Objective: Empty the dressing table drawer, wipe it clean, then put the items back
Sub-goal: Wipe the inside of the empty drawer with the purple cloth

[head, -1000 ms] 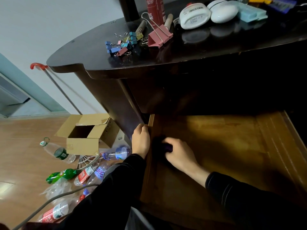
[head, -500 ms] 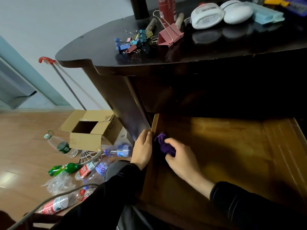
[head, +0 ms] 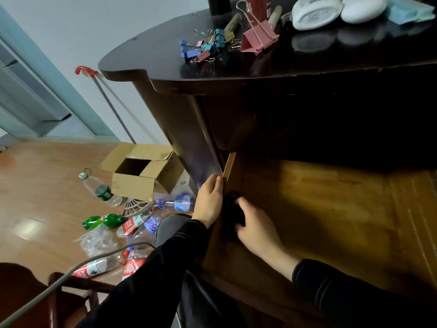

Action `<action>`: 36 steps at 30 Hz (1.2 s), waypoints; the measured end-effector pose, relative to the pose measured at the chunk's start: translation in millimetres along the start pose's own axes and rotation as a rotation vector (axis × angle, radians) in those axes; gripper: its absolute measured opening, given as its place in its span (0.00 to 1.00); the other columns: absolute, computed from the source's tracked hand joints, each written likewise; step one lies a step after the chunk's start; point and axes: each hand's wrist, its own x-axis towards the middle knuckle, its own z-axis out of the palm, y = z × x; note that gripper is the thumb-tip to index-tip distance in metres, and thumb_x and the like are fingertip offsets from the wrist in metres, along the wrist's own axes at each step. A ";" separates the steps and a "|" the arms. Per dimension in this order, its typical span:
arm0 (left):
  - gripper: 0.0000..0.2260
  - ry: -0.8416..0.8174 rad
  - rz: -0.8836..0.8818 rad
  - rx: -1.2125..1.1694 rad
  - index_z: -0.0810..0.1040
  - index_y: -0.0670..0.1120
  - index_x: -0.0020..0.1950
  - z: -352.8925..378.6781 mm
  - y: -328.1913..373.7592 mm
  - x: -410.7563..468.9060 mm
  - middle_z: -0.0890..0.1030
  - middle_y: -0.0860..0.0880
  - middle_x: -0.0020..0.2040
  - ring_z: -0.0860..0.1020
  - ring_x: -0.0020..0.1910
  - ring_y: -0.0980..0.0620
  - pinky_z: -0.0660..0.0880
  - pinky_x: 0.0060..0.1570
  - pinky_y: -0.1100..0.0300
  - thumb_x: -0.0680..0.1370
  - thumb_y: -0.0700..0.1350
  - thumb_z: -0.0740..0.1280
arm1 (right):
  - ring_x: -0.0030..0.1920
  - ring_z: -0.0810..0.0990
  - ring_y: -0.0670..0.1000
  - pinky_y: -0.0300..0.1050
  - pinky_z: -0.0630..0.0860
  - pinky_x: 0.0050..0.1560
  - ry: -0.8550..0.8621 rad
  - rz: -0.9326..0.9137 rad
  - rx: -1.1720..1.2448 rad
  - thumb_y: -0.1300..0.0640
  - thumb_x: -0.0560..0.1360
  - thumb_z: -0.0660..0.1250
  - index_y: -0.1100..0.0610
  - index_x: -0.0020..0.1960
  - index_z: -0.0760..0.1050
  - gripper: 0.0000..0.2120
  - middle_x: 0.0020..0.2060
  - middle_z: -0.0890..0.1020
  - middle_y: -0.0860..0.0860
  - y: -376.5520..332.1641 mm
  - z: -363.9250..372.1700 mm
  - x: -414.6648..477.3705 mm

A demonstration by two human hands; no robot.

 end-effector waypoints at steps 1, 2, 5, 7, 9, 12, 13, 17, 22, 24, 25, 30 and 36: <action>0.13 0.000 -0.001 0.006 0.77 0.45 0.51 -0.6 -0.7 -0.6 0.80 0.46 0.46 0.77 0.45 0.55 0.71 0.47 0.64 0.85 0.49 0.56 | 0.63 0.80 0.50 0.46 0.80 0.59 -0.062 0.066 -0.022 0.64 0.77 0.68 0.48 0.72 0.69 0.27 0.64 0.79 0.47 2.5 -2.1 0.9; 0.13 -0.001 -0.005 0.009 0.77 0.45 0.51 -1.1 -1.7 -1.2 0.80 0.46 0.47 0.77 0.45 0.57 0.70 0.45 0.68 0.85 0.49 0.56 | 0.60 0.81 0.50 0.47 0.81 0.57 -0.081 0.121 -0.025 0.65 0.77 0.67 0.48 0.71 0.71 0.26 0.63 0.80 0.47 5.2 -6.1 2.8; 0.13 -0.002 -0.033 0.019 0.77 0.47 0.52 -1.8 -1.2 -1.9 0.80 0.51 0.47 0.76 0.45 0.62 0.69 0.43 0.72 0.85 0.50 0.56 | 0.54 0.82 0.48 0.46 0.83 0.50 0.076 0.161 0.014 0.62 0.76 0.69 0.46 0.68 0.73 0.23 0.60 0.81 0.45 4.3 -20.7 6.5; 0.12 0.004 -0.028 0.021 0.77 0.48 0.50 -1.4 -0.8 -0.2 0.80 0.52 0.45 0.76 0.44 0.63 0.68 0.43 0.71 0.85 0.49 0.56 | 0.54 0.81 0.47 0.42 0.82 0.48 0.210 0.072 0.076 0.60 0.76 0.70 0.44 0.68 0.72 0.23 0.59 0.81 0.44 -1.5 -20.3 3.9; 0.12 0.019 -0.020 0.003 0.76 0.49 0.47 -0.7 0.9 -0.5 0.78 0.52 0.43 0.75 0.42 0.59 0.69 0.43 0.69 0.85 0.48 0.57 | 0.54 0.81 0.46 0.39 0.80 0.47 0.193 -0.040 0.080 0.60 0.74 0.70 0.44 0.65 0.71 0.23 0.59 0.80 0.43 -10.1 -11.6 -1.7; 0.12 0.021 -0.037 -0.016 0.77 0.46 0.51 -0.6 2.0 -1.1 0.79 0.49 0.45 0.76 0.45 0.55 0.71 0.48 0.62 0.85 0.48 0.56 | 0.59 0.80 0.50 0.46 0.81 0.54 0.002 0.011 -0.002 0.63 0.75 0.68 0.48 0.68 0.70 0.23 0.61 0.80 0.46 -7.0 0.3 -3.8; 0.13 0.015 -0.043 -0.008 0.77 0.45 0.53 -1.0 1.4 -1.2 0.80 0.49 0.46 0.77 0.46 0.55 0.71 0.49 0.62 0.85 0.48 0.56 | 0.60 0.81 0.51 0.47 0.82 0.55 -0.058 0.076 -0.036 0.64 0.76 0.68 0.48 0.69 0.70 0.24 0.61 0.80 0.47 -2.9 -1.8 -1.6; 0.13 0.002 -0.073 0.001 0.77 0.46 0.56 -1.3 0.7 -1.2 0.79 0.52 0.48 0.76 0.48 0.59 0.70 0.47 0.66 0.85 0.50 0.55 | 0.54 0.82 0.49 0.42 0.82 0.45 0.061 0.159 -0.032 0.62 0.76 0.69 0.45 0.67 0.72 0.23 0.60 0.81 0.45 8.2 -19.3 4.7; 0.14 0.024 -0.048 -0.021 0.77 0.42 0.52 -0.7 2.9 -1.4 0.80 0.42 0.48 0.78 0.49 0.47 0.74 0.54 0.50 0.85 0.49 0.56 | 0.54 0.82 0.48 0.40 0.81 0.47 -0.025 -0.051 0.009 0.60 0.73 0.69 0.43 0.63 0.70 0.22 0.57 0.81 0.44 -3.4 -6.2 -7.9; 0.15 0.009 -0.068 -0.026 0.77 0.43 0.53 -1.4 3.9 -2.5 0.80 0.44 0.49 0.78 0.51 0.47 0.74 0.57 0.49 0.85 0.50 0.55 | 0.58 0.82 0.50 0.47 0.82 0.53 -0.150 0.038 -0.085 0.63 0.75 0.68 0.46 0.68 0.72 0.24 0.60 0.81 0.46 -0.4 -4.2 -6.5; 0.15 0.003 -0.078 -0.023 0.77 0.44 0.54 -1.8 3.1 -3.1 0.80 0.45 0.50 0.78 0.51 0.48 0.74 0.57 0.49 0.85 0.50 0.55 | 0.58 0.82 0.50 0.48 0.82 0.53 -0.166 0.088 -0.117 0.64 0.76 0.67 0.47 0.68 0.73 0.24 0.60 0.81 0.46 2.3 -7.3 -4.5; 0.14 0.013 -0.080 -0.009 0.77 0.45 0.54 -1.9 3.5 -2.4 0.80 0.47 0.49 0.77 0.50 0.52 0.72 0.57 0.52 0.85 0.50 0.55 | 0.48 0.80 0.45 0.31 0.71 0.37 0.109 0.022 -0.028 0.59 0.74 0.70 0.45 0.63 0.74 0.20 0.56 0.81 0.42 -1.5 -23.2 -2.5; 0.15 0.017 -0.073 -0.005 0.77 0.43 0.53 -2.1 6.1 -4.9 0.80 0.45 0.49 0.77 0.49 0.51 0.73 0.54 0.52 0.85 0.50 0.55 | 0.61 0.80 0.49 0.46 0.81 0.55 -0.133 0.010 -0.175 0.64 0.76 0.67 0.46 0.69 0.73 0.24 0.63 0.80 0.43 -4.3 -14.2 -7.9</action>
